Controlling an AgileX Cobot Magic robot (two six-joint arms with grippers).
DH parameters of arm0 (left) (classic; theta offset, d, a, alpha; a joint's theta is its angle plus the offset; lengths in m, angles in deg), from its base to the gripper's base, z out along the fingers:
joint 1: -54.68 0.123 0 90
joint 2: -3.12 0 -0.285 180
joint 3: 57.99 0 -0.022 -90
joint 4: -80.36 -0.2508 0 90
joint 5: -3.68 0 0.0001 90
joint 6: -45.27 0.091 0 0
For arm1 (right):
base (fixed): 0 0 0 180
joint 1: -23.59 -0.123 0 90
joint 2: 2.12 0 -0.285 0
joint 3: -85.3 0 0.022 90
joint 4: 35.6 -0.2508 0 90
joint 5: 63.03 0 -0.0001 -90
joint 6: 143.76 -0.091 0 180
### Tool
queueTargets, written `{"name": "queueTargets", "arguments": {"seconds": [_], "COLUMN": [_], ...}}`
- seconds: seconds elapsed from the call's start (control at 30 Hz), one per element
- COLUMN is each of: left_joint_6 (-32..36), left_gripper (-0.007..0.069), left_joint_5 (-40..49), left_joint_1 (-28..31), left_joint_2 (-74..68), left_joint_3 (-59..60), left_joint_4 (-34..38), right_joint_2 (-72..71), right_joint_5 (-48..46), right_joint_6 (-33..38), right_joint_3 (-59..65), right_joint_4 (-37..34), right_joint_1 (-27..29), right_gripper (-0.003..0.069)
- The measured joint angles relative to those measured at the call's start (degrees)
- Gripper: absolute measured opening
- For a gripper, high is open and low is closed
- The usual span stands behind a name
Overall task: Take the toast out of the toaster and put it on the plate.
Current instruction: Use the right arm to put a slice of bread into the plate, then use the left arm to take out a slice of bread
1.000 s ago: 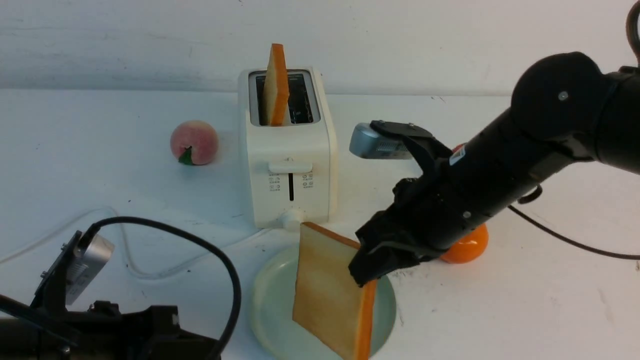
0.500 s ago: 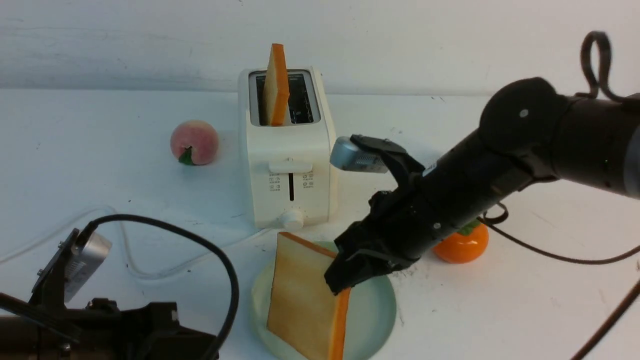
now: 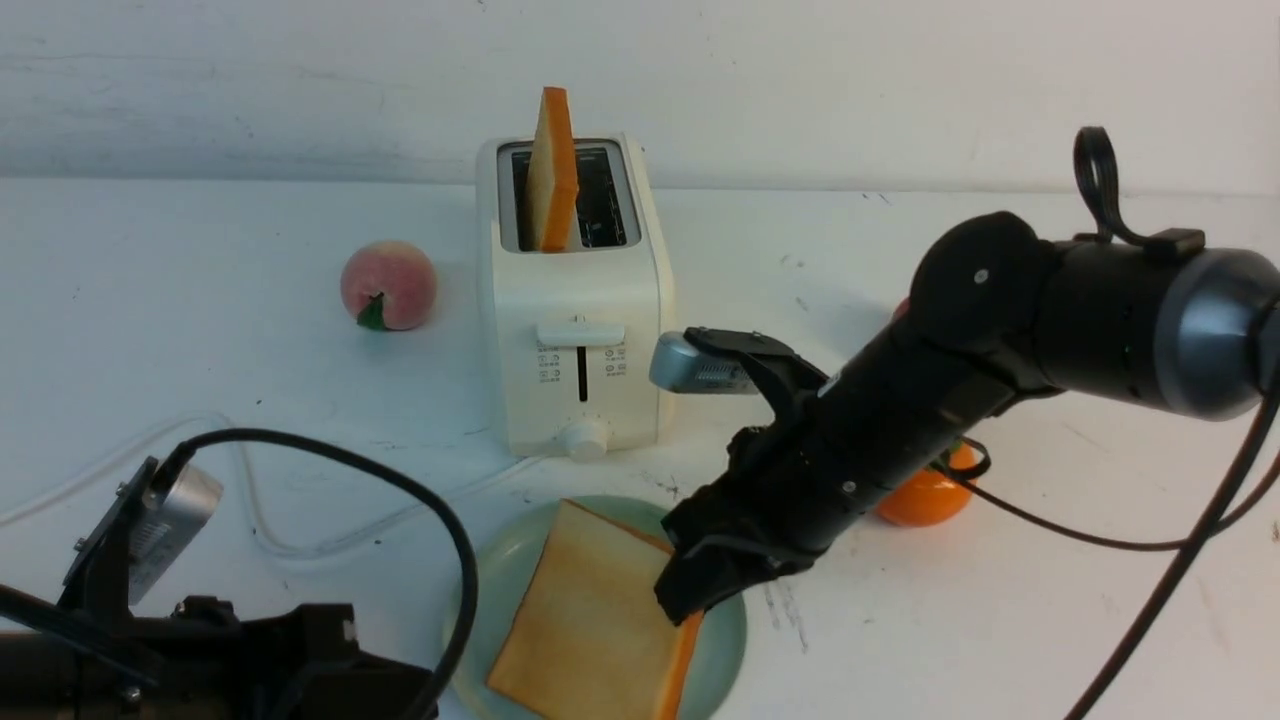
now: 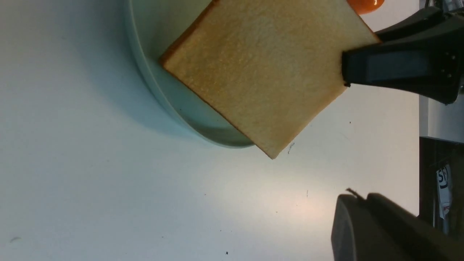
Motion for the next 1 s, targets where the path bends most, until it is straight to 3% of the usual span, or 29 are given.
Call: {"name": "queueTargets", "arguments": {"seconds": [0.13, 0.23, 0.63, 0.83, 1.0], "left_joint_6": [0.0, 0.0, 0.0, 0.0, 0.0], "left_gripper": [0.003, 0.0035, 0.0038, 0.0038, 0.0038], "left_joint_5": [0.0, 0.0, 0.2, -0.3, -1.4], "left_joint_1": [0.0, 0.0, 0.0, 0.0, 0.0], "left_joint_2": [0.0, 0.0, 0.0, 0.0, 0.0], "left_joint_3": [0.0, 0.0, 0.0, 0.0, 0.0], "left_joint_4": [0.0, 0.0, 0.0, 0.3, 1.6], "right_joint_2": [0.0, 0.0, 0.4, -1.8, -6.6], "right_joint_5": [0.9, 2.2, 7.8, 6.0, 4.4], "right_joint_6": [0.0, 0.0, 0.0, -0.2, -3.3], "right_joint_3": [0.0, 0.0, 0.0, -0.8, -1.6], "right_joint_4": [1.0, 1.7, 3.1, 7.6, 11.5], "right_joint_1": [0.0, 0.0, 0.0, 0.2, 2.0], "right_gripper": [0.0129, 0.0176, 0.0522, 0.0547, 0.0501]}}
